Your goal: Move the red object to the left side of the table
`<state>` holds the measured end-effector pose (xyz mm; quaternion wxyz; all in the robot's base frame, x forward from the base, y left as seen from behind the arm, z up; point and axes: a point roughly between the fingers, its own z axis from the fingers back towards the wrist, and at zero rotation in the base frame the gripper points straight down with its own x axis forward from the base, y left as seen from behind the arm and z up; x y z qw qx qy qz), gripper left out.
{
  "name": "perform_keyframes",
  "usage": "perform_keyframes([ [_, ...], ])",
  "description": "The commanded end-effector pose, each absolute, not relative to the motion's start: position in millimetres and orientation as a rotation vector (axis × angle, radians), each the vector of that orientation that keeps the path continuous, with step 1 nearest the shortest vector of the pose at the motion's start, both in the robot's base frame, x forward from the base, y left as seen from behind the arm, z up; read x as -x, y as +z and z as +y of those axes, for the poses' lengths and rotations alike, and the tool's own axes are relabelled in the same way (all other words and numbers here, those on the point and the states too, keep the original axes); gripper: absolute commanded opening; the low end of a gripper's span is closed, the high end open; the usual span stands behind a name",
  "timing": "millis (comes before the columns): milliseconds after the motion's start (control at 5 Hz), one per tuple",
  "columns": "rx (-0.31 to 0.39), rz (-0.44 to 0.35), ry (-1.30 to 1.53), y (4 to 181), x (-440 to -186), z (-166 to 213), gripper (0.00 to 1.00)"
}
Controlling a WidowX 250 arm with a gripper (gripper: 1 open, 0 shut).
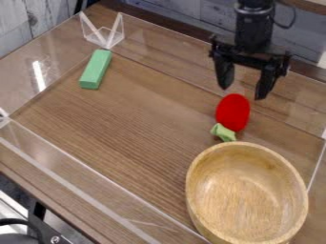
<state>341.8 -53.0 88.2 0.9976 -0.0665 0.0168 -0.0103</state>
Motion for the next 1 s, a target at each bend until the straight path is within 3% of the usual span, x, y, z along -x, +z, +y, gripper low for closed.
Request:
perform_keyframes([
  [0,0.126,-0.04,-0.003,105.3,-345,-62,1.0],
  [400,0.113,0.003,0.041,61.2,-339,-50,1.0],
  [600,0.116,0.002,0.024,65.1,-339,-52,0.0],
  [800,0.129,-0.011,0.008,79.8,-338,-55,0.0],
])
